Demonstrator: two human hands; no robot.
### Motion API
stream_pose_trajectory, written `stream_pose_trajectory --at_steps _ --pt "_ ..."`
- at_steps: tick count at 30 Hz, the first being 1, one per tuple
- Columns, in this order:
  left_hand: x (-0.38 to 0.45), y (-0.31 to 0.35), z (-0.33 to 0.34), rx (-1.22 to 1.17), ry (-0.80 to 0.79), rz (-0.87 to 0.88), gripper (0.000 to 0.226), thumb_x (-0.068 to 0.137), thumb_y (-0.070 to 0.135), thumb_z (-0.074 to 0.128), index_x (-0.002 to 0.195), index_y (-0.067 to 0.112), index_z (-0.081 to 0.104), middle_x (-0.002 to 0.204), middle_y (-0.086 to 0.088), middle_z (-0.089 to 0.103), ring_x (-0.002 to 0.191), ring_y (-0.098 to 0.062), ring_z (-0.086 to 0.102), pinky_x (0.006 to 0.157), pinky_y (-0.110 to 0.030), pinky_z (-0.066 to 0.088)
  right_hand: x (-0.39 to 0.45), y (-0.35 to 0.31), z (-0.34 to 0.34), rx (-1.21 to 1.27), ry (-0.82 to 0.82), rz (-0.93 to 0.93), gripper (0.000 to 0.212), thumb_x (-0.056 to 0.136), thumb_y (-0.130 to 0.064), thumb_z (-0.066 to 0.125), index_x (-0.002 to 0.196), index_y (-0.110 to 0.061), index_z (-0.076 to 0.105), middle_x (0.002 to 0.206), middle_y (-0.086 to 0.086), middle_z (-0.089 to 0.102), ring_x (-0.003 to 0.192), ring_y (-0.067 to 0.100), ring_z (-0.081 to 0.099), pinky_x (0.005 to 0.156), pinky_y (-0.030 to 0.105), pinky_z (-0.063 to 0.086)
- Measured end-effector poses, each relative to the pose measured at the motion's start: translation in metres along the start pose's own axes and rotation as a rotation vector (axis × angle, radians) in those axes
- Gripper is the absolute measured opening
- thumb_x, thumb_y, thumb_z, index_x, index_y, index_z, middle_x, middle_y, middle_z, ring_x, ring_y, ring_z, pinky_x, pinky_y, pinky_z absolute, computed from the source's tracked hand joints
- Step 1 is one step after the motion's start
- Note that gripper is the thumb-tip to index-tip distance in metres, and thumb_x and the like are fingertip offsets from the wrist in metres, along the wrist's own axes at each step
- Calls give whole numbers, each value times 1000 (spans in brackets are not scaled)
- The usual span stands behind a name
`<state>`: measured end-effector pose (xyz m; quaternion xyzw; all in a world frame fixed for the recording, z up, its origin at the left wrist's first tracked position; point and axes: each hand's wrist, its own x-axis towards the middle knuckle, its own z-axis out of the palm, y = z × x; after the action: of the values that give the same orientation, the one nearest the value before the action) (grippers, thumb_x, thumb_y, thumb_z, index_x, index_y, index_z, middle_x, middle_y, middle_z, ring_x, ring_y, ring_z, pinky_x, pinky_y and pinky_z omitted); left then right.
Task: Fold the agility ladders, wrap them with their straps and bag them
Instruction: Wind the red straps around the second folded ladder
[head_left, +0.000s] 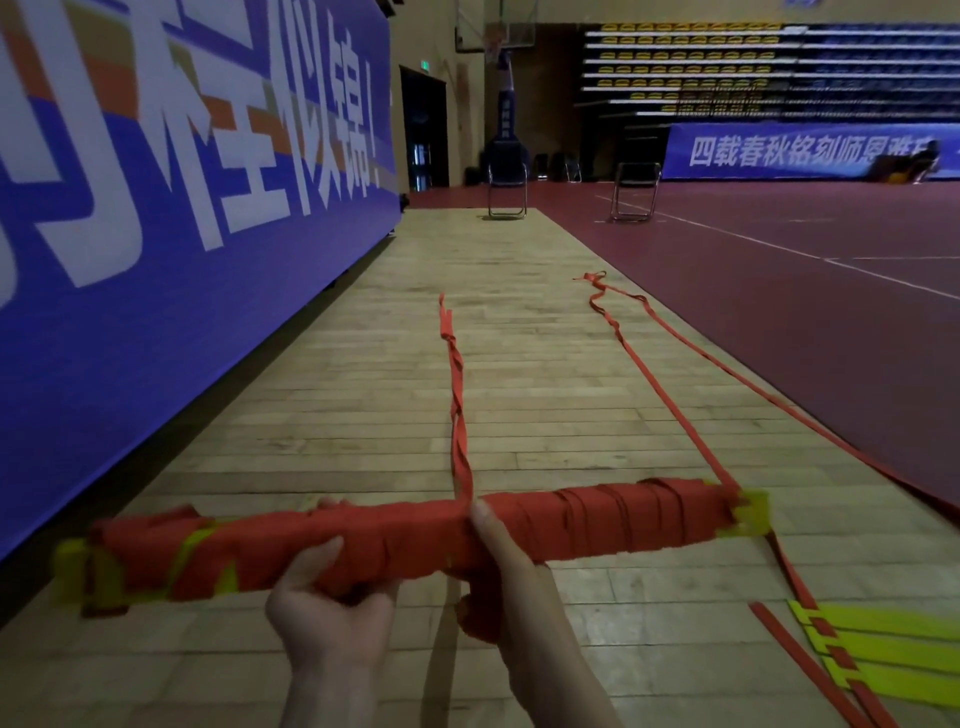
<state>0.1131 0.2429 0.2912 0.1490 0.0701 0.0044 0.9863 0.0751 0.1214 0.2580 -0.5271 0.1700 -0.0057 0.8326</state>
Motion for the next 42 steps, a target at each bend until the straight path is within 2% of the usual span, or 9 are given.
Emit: stream_pose_trajectory --at_steps 5,10,16,21,24,30,32,38,42 --pt "7 5 -11 15 -187 -5 70 6 5 76 74 21 78 90 7 72 87 -14 71 86 -51 49 11 -1 10 253 1 99 61 60 -56 80 99 -10 68 69 5 62 51 17 51 50 26 38" --pt "-8 5 16 167 134 -112 38 57 -4 46 88 15 60 101 -7 62 90 -28 62 94 -54 42 16 2 4 341 -20 -84 45 52 -34 82 86 -8 67 65 7 51 53 17 50 67 46 40" --pt "-2 -3 28 249 278 -55 13 84 19 65 90 18 54 90 -2 59 87 -22 61 86 -47 50 5 -1 -9 -3 -158 -200 50 59 -39 82 89 -6 62 73 12 57 66 24 55 67 43 42" --pt "10 6 -11 86 -248 11 57 39 7 79 92 23 68 98 7 68 98 -14 68 84 -38 54 -6 2 11 136 -65 41 59 68 -65 70 90 -11 63 70 4 59 53 15 48 56 29 38" --pt "10 12 -22 227 -416 -75 81 36 10 85 112 31 68 127 5 63 114 -22 61 92 -48 50 -2 -1 12 370 -84 54 34 74 -47 71 83 -15 61 64 2 49 47 11 41 50 24 35" --pt "3 19 11 299 433 -50 53 73 33 78 118 18 54 108 -6 61 110 -26 56 90 -51 47 14 0 -5 107 -132 -298 37 64 -45 74 76 -16 56 57 -1 43 44 12 40 51 30 30" --pt "3 18 14 266 540 -97 46 78 34 75 108 17 44 105 -11 54 102 -28 54 97 -52 43 15 -2 -11 -14 -115 -375 38 67 -49 74 74 -16 57 56 1 46 45 13 42 49 31 33" --pt "0 -3 5 205 301 29 11 84 10 54 77 18 56 67 0 62 70 -18 60 71 -34 51 11 10 12 156 143 -88 93 38 -78 79 102 -12 66 73 4 63 60 19 59 60 35 48" --pt "-7 -4 -11 231 -8 62 25 74 1 61 86 22 66 74 1 66 78 -18 62 74 -32 51 7 14 24 331 65 -24 43 70 -49 77 89 -12 64 65 1 54 45 12 48 54 31 39"
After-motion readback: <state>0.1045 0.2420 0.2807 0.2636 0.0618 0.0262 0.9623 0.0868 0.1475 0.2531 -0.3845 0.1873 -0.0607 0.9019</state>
